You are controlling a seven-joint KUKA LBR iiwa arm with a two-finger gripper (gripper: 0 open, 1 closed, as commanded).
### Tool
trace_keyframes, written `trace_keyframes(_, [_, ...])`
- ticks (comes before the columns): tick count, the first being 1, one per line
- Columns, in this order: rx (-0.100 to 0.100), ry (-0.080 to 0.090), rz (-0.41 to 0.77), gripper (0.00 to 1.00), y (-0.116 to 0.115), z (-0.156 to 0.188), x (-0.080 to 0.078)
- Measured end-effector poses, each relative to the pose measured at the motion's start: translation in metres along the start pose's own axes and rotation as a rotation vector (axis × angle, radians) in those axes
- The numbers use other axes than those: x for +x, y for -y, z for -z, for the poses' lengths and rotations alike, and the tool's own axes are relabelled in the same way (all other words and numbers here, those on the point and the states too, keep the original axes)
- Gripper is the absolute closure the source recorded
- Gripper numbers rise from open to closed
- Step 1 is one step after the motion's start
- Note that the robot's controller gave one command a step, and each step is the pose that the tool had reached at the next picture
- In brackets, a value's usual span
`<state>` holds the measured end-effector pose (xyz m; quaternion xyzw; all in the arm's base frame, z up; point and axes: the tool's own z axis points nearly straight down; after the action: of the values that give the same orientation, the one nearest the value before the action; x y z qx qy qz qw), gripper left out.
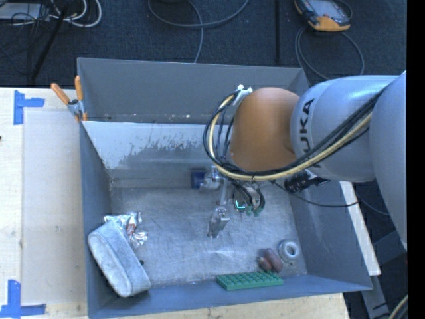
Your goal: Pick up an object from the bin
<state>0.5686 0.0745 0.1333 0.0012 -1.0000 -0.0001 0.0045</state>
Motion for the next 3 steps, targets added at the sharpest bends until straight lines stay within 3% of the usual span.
trace_keyframes(1, [0.0,0.011,0.151,0.0,-0.157,-0.064,0.034])
trace_keyframes(2, [0.003,0.012,0.625,0.0,-0.14,-0.033,0.02])
trace_keyframes(3, [0.01,0.015,1.279,0.0,-0.169,-0.033,0.022])
